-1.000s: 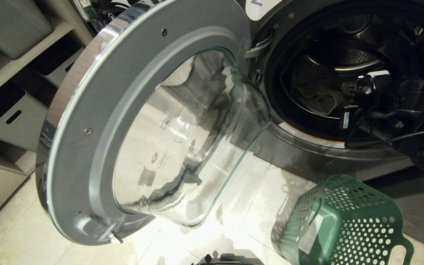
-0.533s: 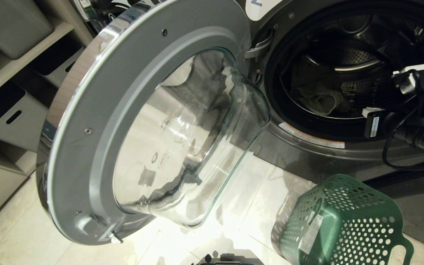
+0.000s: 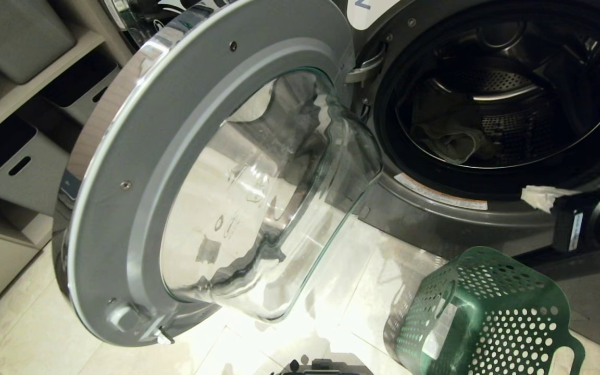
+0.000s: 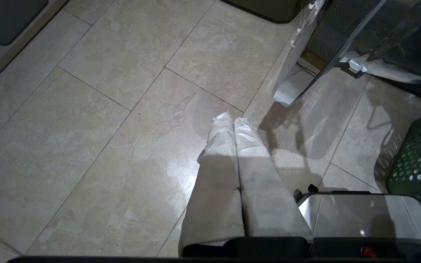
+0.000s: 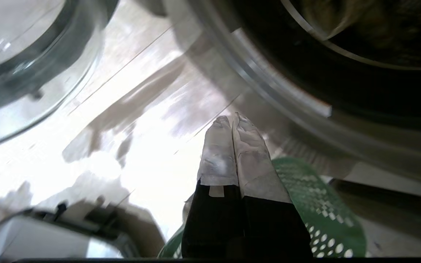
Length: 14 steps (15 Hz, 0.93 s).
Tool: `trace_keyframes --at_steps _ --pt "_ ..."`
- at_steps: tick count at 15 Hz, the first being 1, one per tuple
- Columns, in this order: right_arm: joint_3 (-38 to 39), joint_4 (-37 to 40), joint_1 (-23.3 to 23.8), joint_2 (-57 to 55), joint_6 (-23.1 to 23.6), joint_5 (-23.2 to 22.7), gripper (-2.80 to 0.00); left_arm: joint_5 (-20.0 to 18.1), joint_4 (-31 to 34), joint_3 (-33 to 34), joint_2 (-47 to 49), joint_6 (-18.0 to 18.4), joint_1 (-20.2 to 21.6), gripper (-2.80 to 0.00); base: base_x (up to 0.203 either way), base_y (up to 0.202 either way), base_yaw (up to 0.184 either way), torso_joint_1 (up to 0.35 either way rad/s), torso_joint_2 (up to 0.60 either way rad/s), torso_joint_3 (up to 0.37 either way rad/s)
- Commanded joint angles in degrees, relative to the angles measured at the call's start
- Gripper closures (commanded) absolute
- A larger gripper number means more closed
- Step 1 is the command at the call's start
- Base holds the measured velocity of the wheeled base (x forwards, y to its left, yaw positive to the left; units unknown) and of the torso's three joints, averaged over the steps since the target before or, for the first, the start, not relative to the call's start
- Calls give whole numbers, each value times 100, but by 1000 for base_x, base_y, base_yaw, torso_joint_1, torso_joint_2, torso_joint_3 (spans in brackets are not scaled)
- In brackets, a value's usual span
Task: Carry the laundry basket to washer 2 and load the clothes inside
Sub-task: Close the washing machine door with the left hand
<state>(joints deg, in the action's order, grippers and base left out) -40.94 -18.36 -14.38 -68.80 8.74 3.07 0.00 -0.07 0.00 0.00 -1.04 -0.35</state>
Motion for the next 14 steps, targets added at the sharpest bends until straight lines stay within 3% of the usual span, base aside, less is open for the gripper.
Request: trace_keyframes --at_steps 1,4,8,12,14 --pt "583 37 -388 475 14 -1 0 0 -3 9 9 -2 0 0 0 0 0 0 0 0" --pt "1839 91 -754 1027 88 -53 0 0 -1 9 9 -2 0 0 0 0 0 0 0 0" --pt "3709 134 -830 2372 303 -305 0 0 -1 9 9 -2 0 0 0 0 0 0 0 0" --pt "4042 1452 -724 3864 369 -705 0 0 -1 9 9 -2 0 0 0 0 0 0 0 0" --pt "4064 1789 -112 4285 364 -728 0 1 -1 9 9 -2 0 0 0 0 0 0 0 0"
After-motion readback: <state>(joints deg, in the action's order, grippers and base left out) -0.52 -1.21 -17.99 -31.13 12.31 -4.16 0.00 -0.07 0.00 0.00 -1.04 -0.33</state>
